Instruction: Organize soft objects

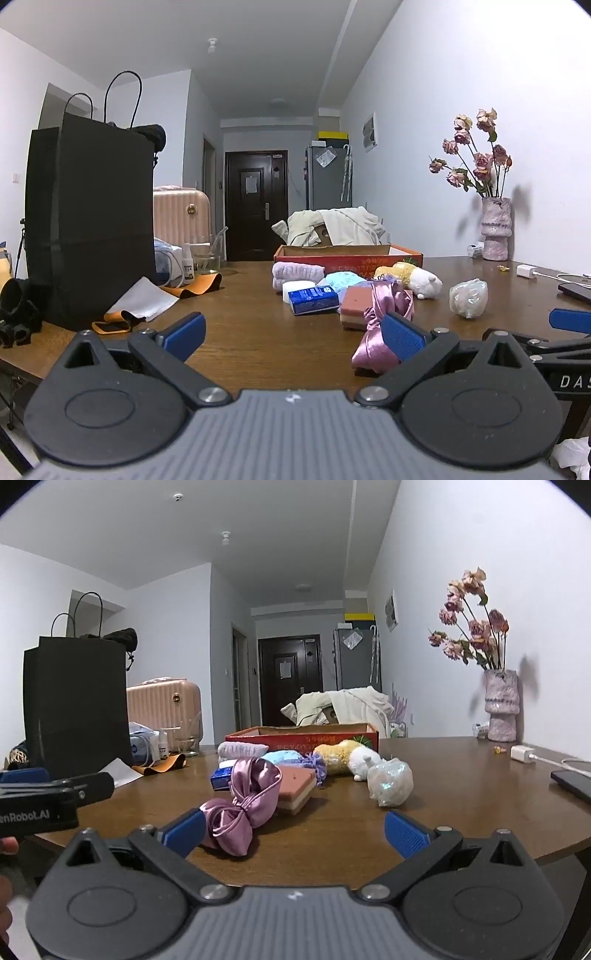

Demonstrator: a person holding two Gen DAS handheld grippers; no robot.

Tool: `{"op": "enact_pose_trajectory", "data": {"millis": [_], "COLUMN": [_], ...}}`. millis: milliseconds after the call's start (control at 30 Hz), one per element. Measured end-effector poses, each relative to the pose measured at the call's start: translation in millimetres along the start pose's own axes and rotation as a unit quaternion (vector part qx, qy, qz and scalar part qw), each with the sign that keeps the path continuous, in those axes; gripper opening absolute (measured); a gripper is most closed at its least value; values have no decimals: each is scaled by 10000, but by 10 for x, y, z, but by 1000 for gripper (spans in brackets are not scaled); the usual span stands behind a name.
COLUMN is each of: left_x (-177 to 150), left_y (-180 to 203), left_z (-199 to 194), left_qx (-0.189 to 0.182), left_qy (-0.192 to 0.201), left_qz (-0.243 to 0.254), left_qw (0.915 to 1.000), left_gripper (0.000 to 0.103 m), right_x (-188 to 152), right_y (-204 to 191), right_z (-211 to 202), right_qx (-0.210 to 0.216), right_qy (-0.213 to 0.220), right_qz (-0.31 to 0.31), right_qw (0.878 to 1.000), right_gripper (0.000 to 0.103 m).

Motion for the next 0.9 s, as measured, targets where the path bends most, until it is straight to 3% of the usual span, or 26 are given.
{"op": "enact_pose_trajectory", "data": {"millis": [900], "left_x": [-3], "left_y": [15], "left_z": [-40], "left_qx": [-20], "left_qy": [47], "left_qz": [64], "left_qw": [10000], "left_gripper": [103], "right_x": [-2], "right_y": [2], "right_z": [-15], "right_qx": [11], "right_qy": [33], "right_qz": [46], "right_qw": [10000], "right_gripper": [103]}}
Point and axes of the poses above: each gripper's, at about its wrist camera, not at the fingertips, and z roughly the way its jaws point, y to its right, x to its top, the point moved 5 cm from there along z, roughly the way its jaws point, and after that the axes turned 4 degrees about y, right-handed, at the moved point
